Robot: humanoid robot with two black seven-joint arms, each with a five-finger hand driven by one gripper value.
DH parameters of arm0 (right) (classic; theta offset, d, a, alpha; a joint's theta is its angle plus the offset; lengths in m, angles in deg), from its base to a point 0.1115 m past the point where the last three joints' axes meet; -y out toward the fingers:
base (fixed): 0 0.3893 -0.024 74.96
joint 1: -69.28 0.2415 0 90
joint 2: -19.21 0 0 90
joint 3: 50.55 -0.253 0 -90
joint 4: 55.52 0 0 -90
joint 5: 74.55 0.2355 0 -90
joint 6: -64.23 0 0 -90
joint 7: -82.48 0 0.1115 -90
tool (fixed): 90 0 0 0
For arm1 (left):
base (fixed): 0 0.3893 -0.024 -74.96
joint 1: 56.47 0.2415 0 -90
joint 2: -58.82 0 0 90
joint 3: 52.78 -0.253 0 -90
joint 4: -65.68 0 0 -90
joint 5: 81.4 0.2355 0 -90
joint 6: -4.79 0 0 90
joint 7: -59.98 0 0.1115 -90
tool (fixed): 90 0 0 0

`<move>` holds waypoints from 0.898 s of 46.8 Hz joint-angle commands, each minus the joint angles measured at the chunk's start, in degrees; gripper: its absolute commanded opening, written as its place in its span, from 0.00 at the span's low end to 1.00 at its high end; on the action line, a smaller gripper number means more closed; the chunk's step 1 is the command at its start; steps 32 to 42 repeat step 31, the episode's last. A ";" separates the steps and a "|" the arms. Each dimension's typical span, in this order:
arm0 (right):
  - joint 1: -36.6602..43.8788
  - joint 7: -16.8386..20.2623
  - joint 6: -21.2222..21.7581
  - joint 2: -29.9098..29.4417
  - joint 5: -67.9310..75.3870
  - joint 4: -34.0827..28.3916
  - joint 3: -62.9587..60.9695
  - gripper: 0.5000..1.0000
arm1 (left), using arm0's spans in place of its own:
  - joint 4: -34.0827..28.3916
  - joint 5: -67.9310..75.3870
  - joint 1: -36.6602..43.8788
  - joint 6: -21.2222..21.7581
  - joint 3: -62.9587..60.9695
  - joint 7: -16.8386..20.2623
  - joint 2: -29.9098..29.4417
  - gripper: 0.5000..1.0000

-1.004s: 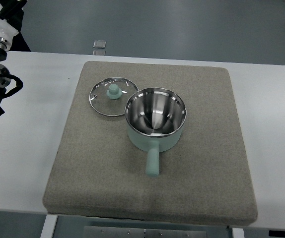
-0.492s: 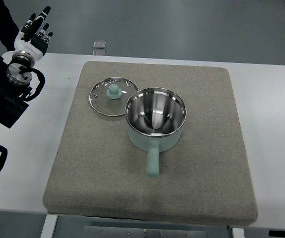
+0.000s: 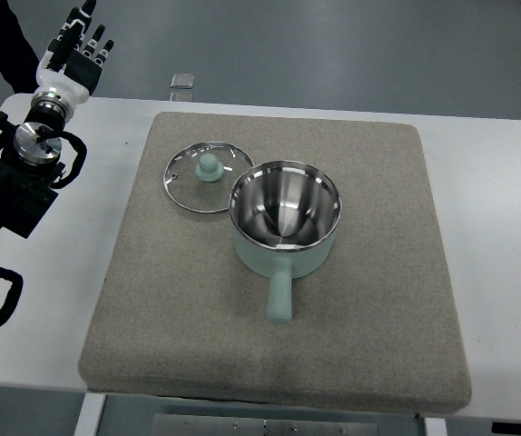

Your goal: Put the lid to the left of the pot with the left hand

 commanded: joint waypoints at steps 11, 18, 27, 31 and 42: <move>-0.01 0.00 -0.06 0.00 0.00 0.00 0.00 0.85 | 0.03 0.66 0.48 -0.09 -0.42 0.07 0.11 0.99; -0.01 0.00 0.02 0.00 0.00 0.00 0.00 0.85 | 0.29 0.66 0.39 -0.18 -0.16 -0.01 0.11 0.99; 0.08 0.00 -0.06 0.00 0.27 -0.09 -0.53 0.85 | 0.38 0.66 0.39 -0.18 -0.07 0.07 0.02 0.99; 0.08 -0.27 -0.24 0.00 0.44 0.00 -0.61 0.85 | 0.47 0.66 0.48 -0.18 -0.07 0.07 0.02 0.99; 0.08 -0.27 -0.24 0.00 0.44 0.00 -0.61 0.85 | 0.47 0.66 0.48 -0.18 -0.07 0.07 0.02 0.99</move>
